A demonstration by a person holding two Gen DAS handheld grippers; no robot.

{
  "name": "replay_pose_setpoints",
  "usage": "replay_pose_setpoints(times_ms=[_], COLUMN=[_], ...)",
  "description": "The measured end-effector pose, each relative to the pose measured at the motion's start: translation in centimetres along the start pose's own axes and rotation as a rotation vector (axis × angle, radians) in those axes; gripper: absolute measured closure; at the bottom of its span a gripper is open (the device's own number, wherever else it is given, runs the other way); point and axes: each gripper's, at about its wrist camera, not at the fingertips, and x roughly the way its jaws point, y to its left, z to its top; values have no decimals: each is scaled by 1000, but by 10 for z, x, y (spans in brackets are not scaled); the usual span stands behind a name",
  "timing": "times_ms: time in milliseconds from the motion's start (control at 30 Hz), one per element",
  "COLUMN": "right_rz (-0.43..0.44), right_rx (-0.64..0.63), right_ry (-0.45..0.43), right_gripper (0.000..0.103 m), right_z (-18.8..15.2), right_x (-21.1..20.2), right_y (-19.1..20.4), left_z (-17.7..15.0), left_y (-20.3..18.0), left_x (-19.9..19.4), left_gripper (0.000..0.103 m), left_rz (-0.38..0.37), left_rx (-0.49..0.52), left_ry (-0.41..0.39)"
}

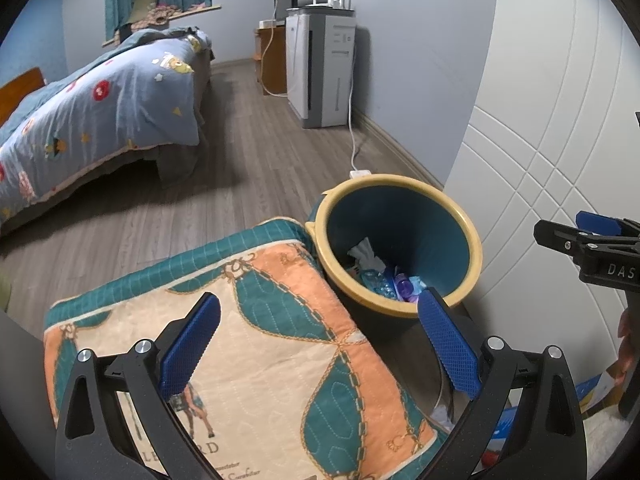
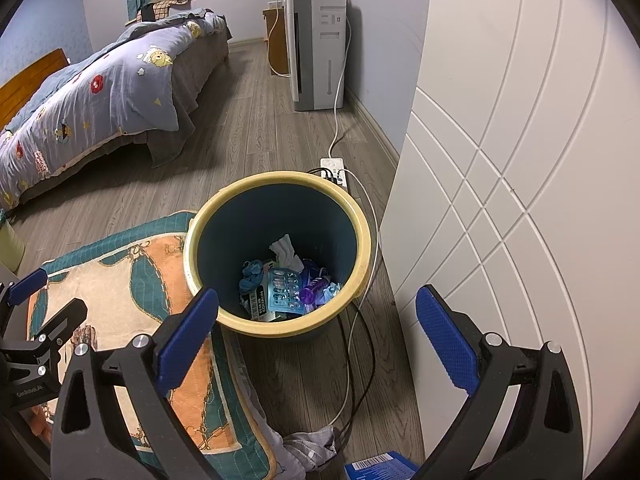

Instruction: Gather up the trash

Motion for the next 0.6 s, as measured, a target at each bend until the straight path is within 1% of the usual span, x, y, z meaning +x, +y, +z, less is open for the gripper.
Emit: replay_pose_setpoints(times_ms=[600], right_rz=[0], right_rx=[-4], right_ry=[2], right_gripper=[6], right_z=[0], right_x=[1], right_y=[0], left_z=[0], left_y=[-1], left_x=[1], left_gripper=[5], left_rz=[1], left_rx=[3], left_ry=[-1])
